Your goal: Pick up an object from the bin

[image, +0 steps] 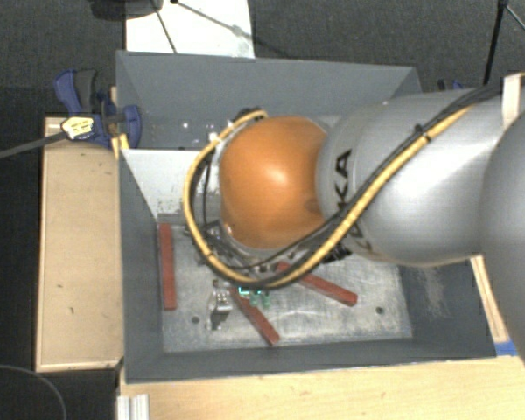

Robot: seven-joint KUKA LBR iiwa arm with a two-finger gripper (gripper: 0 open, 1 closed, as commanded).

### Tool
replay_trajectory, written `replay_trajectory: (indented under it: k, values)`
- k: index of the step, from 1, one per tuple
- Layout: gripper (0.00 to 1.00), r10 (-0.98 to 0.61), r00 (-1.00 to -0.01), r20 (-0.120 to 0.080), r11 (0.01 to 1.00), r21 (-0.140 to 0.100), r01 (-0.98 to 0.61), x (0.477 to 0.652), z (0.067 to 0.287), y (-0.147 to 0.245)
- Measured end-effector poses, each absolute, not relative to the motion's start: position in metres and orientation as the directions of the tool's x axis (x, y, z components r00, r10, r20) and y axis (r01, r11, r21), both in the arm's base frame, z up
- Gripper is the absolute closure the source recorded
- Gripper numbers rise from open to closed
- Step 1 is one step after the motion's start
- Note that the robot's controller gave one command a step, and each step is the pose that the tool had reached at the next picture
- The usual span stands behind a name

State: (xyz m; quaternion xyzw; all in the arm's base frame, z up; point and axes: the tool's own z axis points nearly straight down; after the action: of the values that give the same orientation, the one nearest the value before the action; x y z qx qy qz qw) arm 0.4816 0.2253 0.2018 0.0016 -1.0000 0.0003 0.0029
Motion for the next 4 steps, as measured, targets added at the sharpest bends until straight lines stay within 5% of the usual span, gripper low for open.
replay_trajectory:
  k: [1,3,4]
  values:
    - [0.00,0.001,-1.000,-0.002,1.000,0.001,0.001,0.484,0.206,0.224]
    - [0.00,-0.044,-0.999,-0.004,0.999,-0.001,-0.044,0.512,0.097,0.145]
    - [1.00,-0.104,-0.994,0.012,0.995,0.004,-0.104,0.561,0.074,0.106]
